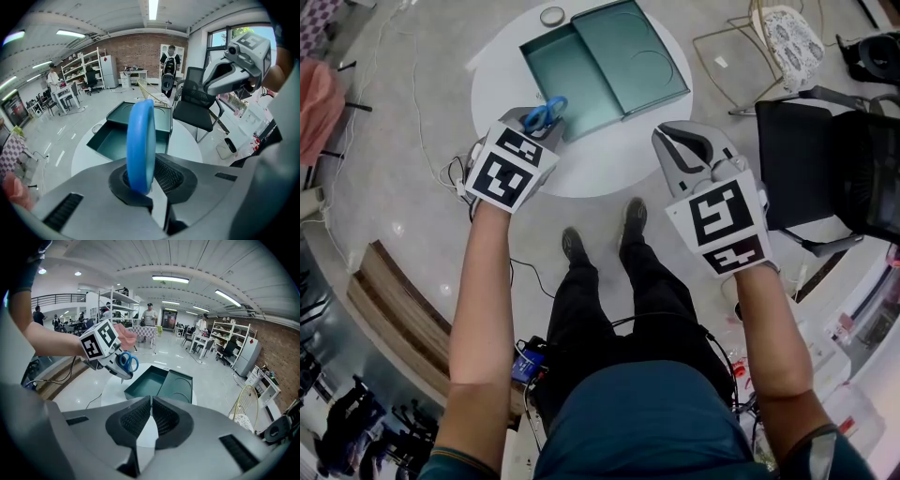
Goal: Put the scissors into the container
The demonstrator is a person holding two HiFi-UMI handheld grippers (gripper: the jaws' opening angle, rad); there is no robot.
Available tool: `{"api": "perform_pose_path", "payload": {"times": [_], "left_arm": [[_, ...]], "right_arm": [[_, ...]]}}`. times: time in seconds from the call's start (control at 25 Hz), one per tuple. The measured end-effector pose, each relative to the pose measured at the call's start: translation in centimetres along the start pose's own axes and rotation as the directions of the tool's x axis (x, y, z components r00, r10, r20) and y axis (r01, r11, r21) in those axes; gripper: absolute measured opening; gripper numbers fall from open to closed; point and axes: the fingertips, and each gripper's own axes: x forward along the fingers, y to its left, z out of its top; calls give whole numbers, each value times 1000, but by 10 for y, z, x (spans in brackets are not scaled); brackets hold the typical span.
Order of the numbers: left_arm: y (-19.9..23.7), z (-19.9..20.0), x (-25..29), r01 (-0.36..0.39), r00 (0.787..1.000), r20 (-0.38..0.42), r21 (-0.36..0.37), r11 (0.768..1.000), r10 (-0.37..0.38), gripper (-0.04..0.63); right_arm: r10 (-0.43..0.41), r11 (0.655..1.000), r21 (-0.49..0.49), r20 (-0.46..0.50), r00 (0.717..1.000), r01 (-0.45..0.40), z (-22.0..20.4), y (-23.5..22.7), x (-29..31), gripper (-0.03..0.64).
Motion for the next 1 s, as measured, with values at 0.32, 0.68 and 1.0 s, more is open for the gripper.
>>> {"api": "perform_pose_path", "payload": {"times": [0.32,0.68,1.0], "left_arm": [[8,9,17,18,1000,-18,12,1000,-17,28],[5,17,39,57,998,-41,24,998,-56,28],[2,23,59,68,997,-50,32,997,-66,28]], "right_arm": [[5,1000,6,-12,1000,-5,1,-5,11,40],[3,1000,15,-17,1000,-3,0,-11,19,40],[4,1000,29,-25,1000,-4,-12,-20,23,40]]}}
